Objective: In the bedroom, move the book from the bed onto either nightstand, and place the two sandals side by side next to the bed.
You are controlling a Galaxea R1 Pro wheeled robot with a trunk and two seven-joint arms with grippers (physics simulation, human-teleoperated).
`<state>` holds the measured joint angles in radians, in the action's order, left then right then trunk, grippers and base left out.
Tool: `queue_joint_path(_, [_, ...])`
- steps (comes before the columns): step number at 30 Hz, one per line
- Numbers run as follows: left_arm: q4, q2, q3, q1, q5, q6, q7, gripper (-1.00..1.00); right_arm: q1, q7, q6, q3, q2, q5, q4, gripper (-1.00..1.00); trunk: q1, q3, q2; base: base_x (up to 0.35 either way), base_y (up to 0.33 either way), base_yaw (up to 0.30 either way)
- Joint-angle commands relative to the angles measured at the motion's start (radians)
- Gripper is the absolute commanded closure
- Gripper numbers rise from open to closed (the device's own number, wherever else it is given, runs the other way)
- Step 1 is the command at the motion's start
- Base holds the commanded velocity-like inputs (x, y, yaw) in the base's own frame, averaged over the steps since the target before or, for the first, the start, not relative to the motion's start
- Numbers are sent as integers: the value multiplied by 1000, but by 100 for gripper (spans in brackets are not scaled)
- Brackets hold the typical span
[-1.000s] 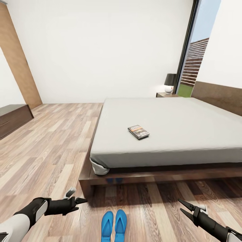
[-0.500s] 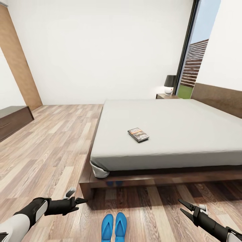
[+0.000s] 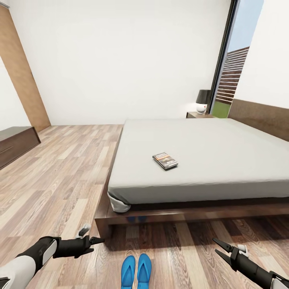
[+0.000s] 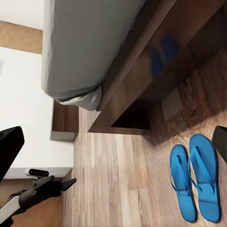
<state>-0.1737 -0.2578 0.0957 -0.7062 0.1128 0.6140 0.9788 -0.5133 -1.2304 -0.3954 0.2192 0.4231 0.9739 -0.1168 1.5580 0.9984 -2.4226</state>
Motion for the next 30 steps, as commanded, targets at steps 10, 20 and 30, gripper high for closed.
queue_joint_path(10, [1,3,4,-1,2,9,1,-100,-1,-5,-3,8,0,14,10,-100,0,1,0,0,0,0])
queue_joint_path(20, [1,3,4,-1,2,9,1,-100,-1,-6,-1,7,1,16,11,-100,0,1,0,0,0,0])
queue_joint_path(30, [1,3,4,0,2,9,0,-100,-1,-6,-1,7,2,17,12,-100,0,1,0,0,-54,0])
